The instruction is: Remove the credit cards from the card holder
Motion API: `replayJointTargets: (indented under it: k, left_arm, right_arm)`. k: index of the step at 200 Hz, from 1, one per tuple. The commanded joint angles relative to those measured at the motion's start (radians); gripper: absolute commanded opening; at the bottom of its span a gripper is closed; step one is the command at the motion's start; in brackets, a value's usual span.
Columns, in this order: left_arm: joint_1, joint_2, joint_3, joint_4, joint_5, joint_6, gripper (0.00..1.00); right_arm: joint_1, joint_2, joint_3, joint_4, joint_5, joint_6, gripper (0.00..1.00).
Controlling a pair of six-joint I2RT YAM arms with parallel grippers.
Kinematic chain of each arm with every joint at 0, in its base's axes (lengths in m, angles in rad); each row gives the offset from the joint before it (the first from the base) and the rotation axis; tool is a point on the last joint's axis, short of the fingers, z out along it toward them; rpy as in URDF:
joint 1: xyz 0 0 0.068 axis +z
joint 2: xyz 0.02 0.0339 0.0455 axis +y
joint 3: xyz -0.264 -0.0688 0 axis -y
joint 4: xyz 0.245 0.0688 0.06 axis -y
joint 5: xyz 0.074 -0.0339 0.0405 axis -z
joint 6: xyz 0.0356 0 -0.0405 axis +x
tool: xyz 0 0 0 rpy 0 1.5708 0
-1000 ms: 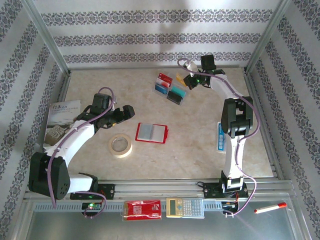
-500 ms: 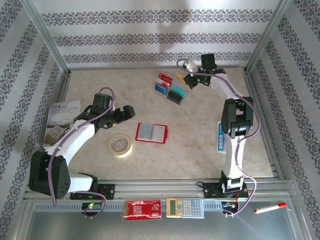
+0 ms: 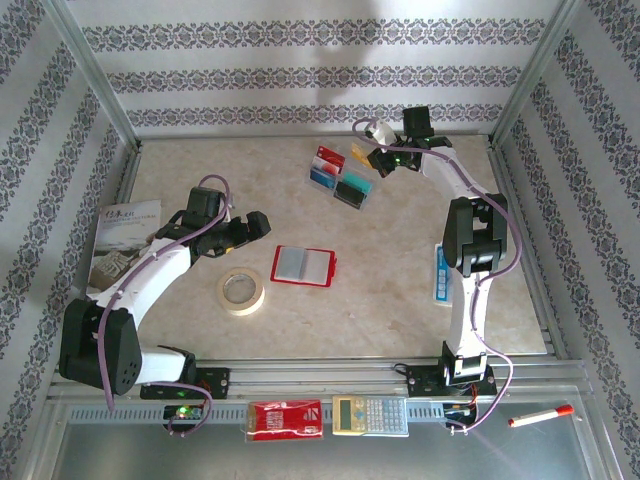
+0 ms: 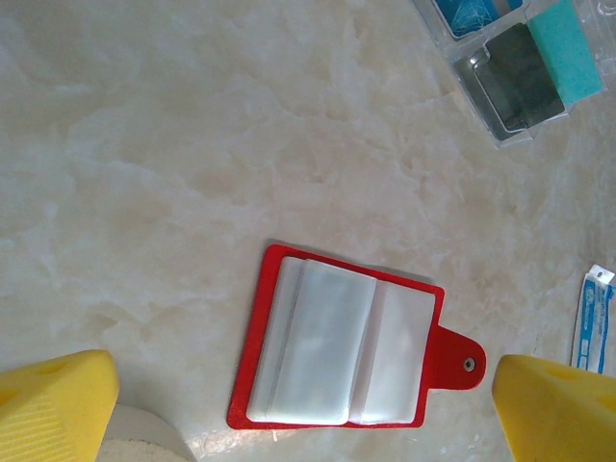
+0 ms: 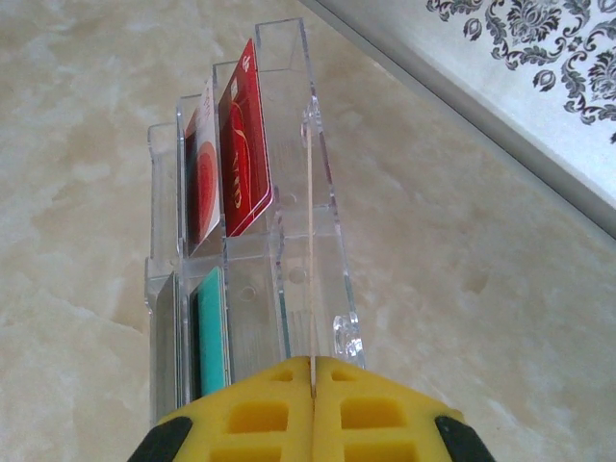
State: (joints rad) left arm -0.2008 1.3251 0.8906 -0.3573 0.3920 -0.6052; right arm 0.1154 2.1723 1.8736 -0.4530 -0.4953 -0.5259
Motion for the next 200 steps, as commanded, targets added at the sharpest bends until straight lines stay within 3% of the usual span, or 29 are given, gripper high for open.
replayJointTargets:
  k: [1, 61, 146, 200]
  left_arm:
    - [0.012, 0.005, 0.025, -0.032, 0.012, 0.029, 1.00]
    - [0.012, 0.020, 0.028, -0.029, 0.017, 0.027, 1.00]
    - [0.013, 0.028, 0.033, -0.028, 0.022, 0.022, 1.00]
    - [0.013, 0.029, 0.035, -0.026, 0.028, 0.021, 1.00]
  right_arm:
    - [0.000, -0.023, 0.005, -0.009, -0.005, -0.039, 0.00]
    - [-0.002, -0.018, -0.022, -0.027, 0.024, -0.105, 0.00]
    - [-0.009, 0.011, 0.021, -0.124, -0.046, -0.112, 0.00]
    - [-0.013, 0.058, 0.101, -0.133, -0.060, 0.015, 0.18]
